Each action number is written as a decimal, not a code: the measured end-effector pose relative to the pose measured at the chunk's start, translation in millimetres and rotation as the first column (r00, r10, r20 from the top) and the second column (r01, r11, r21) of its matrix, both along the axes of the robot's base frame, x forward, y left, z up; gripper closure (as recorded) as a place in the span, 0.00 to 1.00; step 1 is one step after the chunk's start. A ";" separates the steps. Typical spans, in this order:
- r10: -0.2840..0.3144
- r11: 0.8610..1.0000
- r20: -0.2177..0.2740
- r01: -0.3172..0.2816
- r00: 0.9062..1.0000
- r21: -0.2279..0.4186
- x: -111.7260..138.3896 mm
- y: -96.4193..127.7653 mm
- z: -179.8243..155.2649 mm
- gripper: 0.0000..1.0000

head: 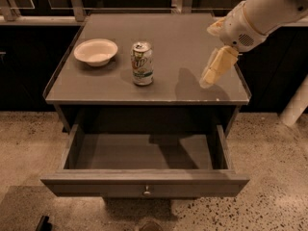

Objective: Place 7up can into top drawer

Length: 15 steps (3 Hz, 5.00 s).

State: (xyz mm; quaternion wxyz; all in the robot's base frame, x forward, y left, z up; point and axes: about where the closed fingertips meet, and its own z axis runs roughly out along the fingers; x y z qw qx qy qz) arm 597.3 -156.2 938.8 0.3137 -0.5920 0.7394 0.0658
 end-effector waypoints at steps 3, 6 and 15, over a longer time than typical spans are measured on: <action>0.026 0.989 -0.071 -0.015 0.997 0.149 23.2 34.2 -58.6 0.00; 0.189 0.962 -0.044 -0.176 0.981 0.208 82.0 124.8 -59.5 0.00; 0.230 0.934 -0.002 -0.221 0.973 0.280 87.0 151.4 -65.7 1.00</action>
Offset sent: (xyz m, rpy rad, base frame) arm 0.0192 0.0216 -0.0548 0.1984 0.0611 -0.0009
